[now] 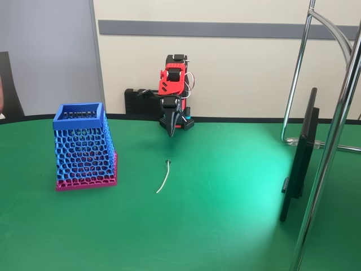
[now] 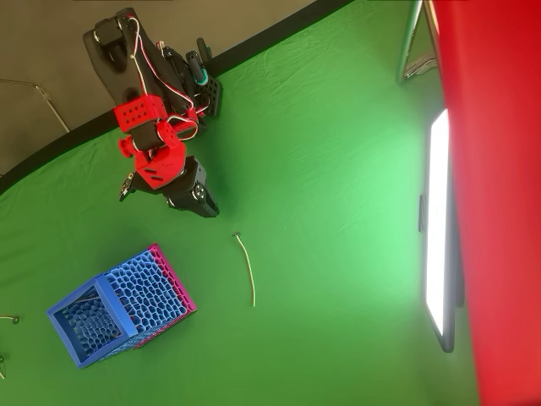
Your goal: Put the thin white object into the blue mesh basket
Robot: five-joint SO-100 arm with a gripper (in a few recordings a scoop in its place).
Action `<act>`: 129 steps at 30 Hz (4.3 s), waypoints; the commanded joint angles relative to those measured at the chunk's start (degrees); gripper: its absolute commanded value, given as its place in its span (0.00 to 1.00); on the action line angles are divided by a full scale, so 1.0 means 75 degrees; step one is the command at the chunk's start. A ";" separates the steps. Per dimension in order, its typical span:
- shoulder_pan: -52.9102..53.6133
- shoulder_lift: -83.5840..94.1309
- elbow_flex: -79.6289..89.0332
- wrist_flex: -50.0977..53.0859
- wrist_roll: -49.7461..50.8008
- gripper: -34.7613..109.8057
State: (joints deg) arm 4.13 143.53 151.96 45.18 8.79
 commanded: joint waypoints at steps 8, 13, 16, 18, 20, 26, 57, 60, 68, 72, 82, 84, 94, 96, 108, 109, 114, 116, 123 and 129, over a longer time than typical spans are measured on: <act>0.0035 -0.3035 -0.2496 0.0609 0.0164 0.24; 0.0293 -0.4113 -0.3645 0.0797 -0.0504 0.24; 0.0410 -0.4594 -0.4301 0.1090 -0.1160 0.24; 0.0316 -0.4770 -0.4723 0.1641 -0.1723 0.25; 0.0129 -0.4828 -0.4887 0.1887 -0.2426 0.25; -0.0117 -0.4992 -0.4688 0.1605 -0.4066 0.25; -0.0105 -0.9340 -0.9094 0.4031 -1.0441 0.25; -0.0152 -0.9785 -0.9645 0.4359 -1.0711 0.25; -0.0410 -1.0277 -0.9750 0.4359 -1.1250 0.28; -0.0398 -1.0406 -0.9832 0.4359 -1.1613 0.31; -0.0270 -1.0629 -1.0043 0.4406 -1.2715 0.32; -0.0270 -1.0758 -1.0066 0.4430 -1.2832 0.32; -0.0340 -1.1062 -1.0195 0.4430 -1.2949 0.32; -0.0340 -1.1062 -1.0195 0.4430 -1.2926 0.32; -0.0363 -1.1227 -1.0172 0.4430 -1.2738 0.31; -0.0363 -1.1262 -1.0172 0.4430 -1.2727 0.31; -0.0410 -1.1355 -1.0066 0.4219 -1.2609 0.31; -0.0434 -1.1391 -1.0055 0.4172 -1.2574 0.31; -0.0434 -1.1449 -1.0008 0.4043 -1.2422 0.31; -0.0457 -1.1402 -0.9879 0.3996 -1.2352 0.30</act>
State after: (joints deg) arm 1.23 57.30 77.70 75.41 -84.46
